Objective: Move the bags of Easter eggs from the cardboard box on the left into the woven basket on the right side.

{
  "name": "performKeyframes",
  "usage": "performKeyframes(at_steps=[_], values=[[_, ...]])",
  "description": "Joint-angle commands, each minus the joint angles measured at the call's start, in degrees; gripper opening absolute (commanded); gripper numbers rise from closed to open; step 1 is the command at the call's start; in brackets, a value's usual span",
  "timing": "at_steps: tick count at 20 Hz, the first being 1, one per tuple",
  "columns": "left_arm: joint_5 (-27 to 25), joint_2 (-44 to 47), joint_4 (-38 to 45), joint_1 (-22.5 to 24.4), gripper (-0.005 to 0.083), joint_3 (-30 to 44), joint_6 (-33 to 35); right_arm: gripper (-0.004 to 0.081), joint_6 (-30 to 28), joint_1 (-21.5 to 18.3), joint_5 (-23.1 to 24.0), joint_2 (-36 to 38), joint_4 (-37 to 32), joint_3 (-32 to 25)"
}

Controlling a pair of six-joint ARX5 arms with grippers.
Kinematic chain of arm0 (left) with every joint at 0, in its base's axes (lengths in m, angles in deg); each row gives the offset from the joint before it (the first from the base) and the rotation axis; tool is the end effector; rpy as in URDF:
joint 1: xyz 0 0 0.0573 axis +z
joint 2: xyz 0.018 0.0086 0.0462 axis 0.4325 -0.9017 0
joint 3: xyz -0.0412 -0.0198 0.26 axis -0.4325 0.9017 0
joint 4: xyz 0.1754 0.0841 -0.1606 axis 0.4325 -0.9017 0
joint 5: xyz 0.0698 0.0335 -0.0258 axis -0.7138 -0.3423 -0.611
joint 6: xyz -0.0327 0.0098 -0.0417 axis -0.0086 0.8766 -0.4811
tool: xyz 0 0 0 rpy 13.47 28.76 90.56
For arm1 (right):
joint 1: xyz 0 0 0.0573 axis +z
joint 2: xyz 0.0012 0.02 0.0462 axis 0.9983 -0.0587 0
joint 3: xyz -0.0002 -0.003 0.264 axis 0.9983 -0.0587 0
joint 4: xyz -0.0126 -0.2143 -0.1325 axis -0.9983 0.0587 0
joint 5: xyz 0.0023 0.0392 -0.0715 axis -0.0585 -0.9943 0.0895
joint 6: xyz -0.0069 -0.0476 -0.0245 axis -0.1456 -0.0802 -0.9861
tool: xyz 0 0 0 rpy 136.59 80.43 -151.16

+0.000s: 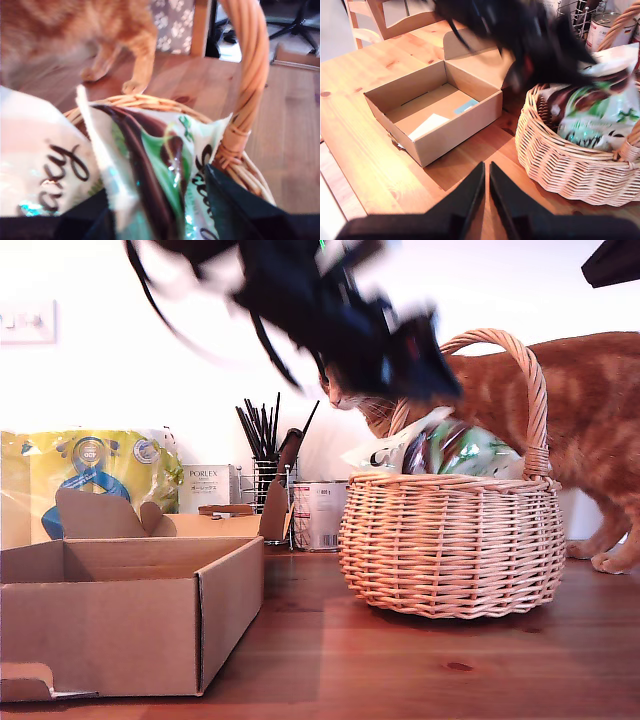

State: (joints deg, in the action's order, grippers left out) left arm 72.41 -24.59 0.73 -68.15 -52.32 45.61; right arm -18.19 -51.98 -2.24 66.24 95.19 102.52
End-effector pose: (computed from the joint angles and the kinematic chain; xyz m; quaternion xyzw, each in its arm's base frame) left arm 0.3031 -0.2914 0.2689 0.1371 0.1430 -0.5266 0.8267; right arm 0.0818 0.0629 0.2598 -0.0724 0.1691 0.3822 0.9056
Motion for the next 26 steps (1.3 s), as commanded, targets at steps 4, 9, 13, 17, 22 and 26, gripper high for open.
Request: performKeyframes(at_steps=[4, 9, 13, 17, 22, 26], values=[[-0.4, 2.3, -10.9, 1.6, 0.0244, 0.2, 0.9, -0.0012, 0.0, 0.5, 0.1, -0.3, -0.7, 0.6], [-0.7, 7.6, -19.2, 3.1, -0.0020, 2.0, 2.1, -0.0012, 1.9, -0.9, 6.2, -0.3, -1.2, 0.6], [-4.2, 15.1, -12.7, 5.9, -0.0020, 13.4, -0.7, -0.0012, 3.2, -3.5, 8.5, -0.2, -4.6, 0.6], [-5.4, 27.5, -4.0, 11.4, -0.0020, 27.6, -5.4, -0.0012, 5.4, -7.4, 9.8, 0.6, -8.1, 0.6], [-5.1, 46.8, -1.3, 20.1, -0.0020, 42.2, -7.3, -0.0012, 5.8, -11.4, 9.4, 2.8, -7.4, 0.2], [-5.1, 64.1, -4.2, 25.0, -0.0020, 50.1, -10.1, -0.0012, 5.3, -11.9, 9.5, 5.5, -5.6, 0.2]])
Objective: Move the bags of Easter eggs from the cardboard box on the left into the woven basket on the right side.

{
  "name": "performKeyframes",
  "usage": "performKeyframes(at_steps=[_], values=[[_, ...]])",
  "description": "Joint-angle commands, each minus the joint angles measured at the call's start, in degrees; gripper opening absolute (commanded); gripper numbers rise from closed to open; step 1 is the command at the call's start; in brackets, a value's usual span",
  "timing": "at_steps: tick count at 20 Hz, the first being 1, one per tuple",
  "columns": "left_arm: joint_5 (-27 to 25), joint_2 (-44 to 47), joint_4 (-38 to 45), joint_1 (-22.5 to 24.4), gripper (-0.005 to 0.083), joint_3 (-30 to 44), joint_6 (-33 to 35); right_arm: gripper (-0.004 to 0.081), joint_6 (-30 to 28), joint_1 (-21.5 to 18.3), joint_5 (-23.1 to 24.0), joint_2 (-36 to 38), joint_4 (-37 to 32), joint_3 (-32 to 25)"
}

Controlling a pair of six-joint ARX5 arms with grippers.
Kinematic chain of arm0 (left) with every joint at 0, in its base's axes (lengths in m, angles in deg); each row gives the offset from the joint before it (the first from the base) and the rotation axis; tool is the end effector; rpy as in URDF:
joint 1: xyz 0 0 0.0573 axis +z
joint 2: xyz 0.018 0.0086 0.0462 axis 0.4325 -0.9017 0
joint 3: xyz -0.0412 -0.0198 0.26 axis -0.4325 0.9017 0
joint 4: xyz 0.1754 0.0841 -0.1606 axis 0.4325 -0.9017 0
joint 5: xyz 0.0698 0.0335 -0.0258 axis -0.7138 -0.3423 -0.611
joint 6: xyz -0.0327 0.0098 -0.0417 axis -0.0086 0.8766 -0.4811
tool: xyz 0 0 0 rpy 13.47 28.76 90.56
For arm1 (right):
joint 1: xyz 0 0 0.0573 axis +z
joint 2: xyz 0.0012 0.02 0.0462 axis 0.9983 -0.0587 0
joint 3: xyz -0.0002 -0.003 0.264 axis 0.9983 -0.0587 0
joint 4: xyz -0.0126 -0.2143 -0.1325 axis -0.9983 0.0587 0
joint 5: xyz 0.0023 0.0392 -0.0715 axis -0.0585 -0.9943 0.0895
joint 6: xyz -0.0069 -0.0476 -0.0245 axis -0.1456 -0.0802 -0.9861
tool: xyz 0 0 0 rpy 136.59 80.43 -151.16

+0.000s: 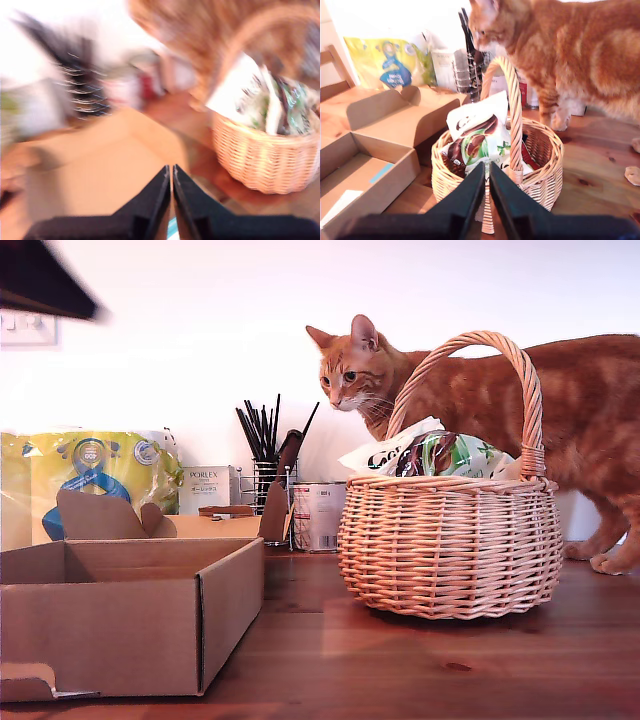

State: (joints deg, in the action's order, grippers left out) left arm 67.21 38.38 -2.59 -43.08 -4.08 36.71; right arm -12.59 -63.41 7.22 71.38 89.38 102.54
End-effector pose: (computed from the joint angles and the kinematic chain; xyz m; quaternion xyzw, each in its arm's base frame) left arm 0.1581 -0.0575 0.2712 0.0391 0.0980 -0.2787 0.9545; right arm 0.0838 0.0365 0.2762 -0.0057 0.0932 0.2067 0.9740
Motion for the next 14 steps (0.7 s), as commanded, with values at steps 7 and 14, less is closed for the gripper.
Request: performKeyframes(at_steps=[7, 14], values=[[-0.1, 22.2, -15.7, 0.2, -0.0020, 2.7, -5.2, -0.0012, -1.2, -0.3, -0.2, 2.3, 1.9, 0.7], [-0.1, 25.0, -26.6, 0.2, -0.0020, 2.7, -5.9, -0.0012, -1.3, -0.4, -0.1, 2.3, 8.6, 0.9]])
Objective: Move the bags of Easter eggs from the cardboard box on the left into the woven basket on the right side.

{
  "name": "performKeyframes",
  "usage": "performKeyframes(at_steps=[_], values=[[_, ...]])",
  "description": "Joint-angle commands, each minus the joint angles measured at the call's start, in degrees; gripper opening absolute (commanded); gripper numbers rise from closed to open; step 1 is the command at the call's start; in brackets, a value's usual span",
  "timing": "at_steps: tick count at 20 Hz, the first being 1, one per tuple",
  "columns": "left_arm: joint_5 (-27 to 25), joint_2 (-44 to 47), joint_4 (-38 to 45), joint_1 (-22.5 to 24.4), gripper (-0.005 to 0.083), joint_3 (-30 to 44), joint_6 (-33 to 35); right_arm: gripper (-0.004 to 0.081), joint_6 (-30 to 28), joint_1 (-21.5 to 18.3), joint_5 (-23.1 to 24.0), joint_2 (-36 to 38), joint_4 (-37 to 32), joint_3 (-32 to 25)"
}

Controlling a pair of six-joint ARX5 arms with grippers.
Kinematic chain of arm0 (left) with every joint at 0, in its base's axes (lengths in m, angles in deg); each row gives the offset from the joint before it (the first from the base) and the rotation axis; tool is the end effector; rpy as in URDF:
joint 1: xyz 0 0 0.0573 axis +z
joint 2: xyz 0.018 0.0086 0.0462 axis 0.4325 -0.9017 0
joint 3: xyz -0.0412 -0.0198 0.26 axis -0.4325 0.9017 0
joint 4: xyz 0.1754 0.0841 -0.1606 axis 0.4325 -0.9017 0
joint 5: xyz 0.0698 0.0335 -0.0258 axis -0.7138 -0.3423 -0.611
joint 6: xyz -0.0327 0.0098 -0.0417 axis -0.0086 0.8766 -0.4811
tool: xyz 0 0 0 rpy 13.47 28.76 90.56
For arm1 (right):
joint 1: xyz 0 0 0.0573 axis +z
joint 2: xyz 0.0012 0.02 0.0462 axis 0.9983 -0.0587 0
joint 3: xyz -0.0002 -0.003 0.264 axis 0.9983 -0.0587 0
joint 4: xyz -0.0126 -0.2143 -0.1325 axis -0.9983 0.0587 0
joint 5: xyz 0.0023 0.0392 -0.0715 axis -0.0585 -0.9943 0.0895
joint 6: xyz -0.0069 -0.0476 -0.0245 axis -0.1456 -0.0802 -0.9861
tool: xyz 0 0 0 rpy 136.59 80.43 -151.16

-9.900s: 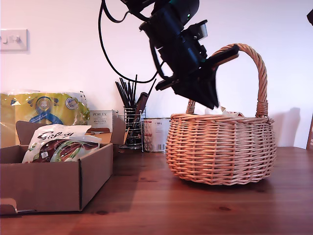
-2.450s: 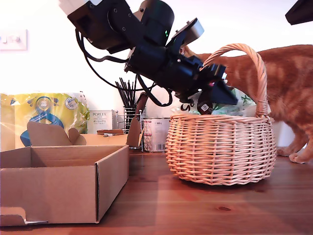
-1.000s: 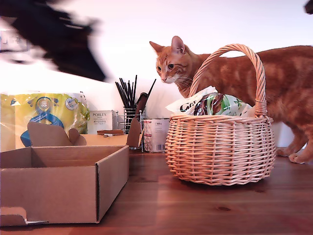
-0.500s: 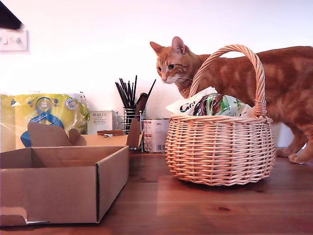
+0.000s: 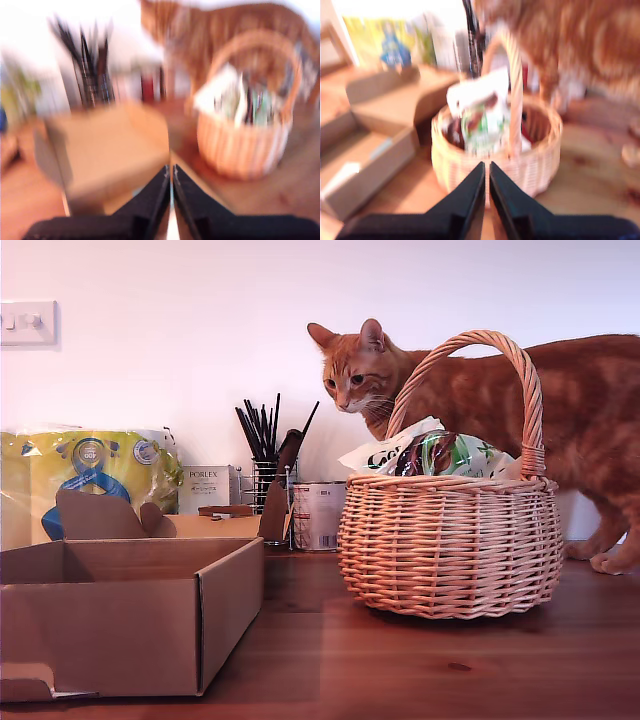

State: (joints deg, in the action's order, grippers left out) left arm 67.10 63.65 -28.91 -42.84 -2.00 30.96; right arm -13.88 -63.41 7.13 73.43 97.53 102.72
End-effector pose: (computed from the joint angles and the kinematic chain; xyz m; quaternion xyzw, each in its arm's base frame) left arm 0.0794 -0.0323 0.2633 -0.0083 0.1390 -0.2693 0.9529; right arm 0.0751 0.0328 0.2662 -0.0265 0.1412 0.2071 0.9677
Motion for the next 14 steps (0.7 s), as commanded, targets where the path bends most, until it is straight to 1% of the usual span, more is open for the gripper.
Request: performKeyframes(at_steps=[1, 5, 7, 14], values=[[0.0, -0.4, -1.4, -0.1, -0.0020, 0.7, -0.2, -0.0012, 0.0, -0.4, 0.0, 0.2, 1.6, 0.7], [0.0, -0.5, -4.5, -0.1, -0.0020, 0.7, -0.2, -0.0012, 0.0, -0.4, 0.0, 0.1, 5.4, 0.7], [0.0, -0.5, -5.6, -0.1, -0.0020, 0.7, -0.2, -0.0012, 0.0, -0.4, 0.0, 0.1, 5.5, 0.7], [0.0, -0.5, -5.7, -0.1, -0.0020, 0.7, -0.2, -0.0012, 0.0, -0.4, 0.0, 0.1, 5.5, 0.7]])
